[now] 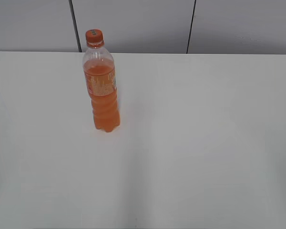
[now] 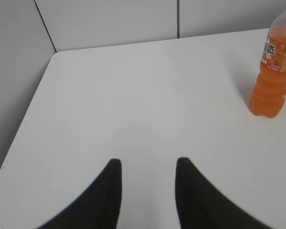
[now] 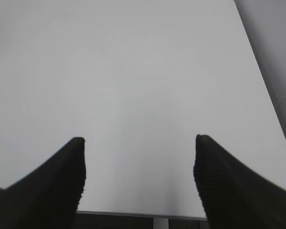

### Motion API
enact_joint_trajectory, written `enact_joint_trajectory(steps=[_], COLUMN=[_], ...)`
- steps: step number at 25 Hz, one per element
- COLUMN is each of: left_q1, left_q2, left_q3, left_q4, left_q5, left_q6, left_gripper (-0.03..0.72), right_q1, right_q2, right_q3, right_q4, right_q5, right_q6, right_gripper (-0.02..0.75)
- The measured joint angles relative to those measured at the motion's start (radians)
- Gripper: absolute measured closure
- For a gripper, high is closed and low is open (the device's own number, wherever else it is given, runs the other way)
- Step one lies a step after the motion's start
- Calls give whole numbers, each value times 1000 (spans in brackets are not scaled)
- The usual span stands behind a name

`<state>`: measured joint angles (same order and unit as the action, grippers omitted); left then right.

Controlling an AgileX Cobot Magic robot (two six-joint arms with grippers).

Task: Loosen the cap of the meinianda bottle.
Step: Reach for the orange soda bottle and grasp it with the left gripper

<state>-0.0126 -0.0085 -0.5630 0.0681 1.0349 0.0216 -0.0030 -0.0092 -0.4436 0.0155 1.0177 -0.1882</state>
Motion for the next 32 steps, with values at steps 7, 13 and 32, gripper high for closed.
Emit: enact_joint_trajectory(steps=[7,13,32], left_q1=[0,0,0], left_q2=[0,0,0], left_q3=[0,0,0], left_q4=[0,0,0], left_q5=[0,0,0], left_q6=[0,0,0], left_gripper=[446,446,446], right_q1=[0,0,0], right_q2=[0,0,0], right_q3=[0,0,0], right_q4=[0,0,0], right_q5=[0,0,0], right_q6=[-1,-1,-1], right_gripper=[206,206,206])
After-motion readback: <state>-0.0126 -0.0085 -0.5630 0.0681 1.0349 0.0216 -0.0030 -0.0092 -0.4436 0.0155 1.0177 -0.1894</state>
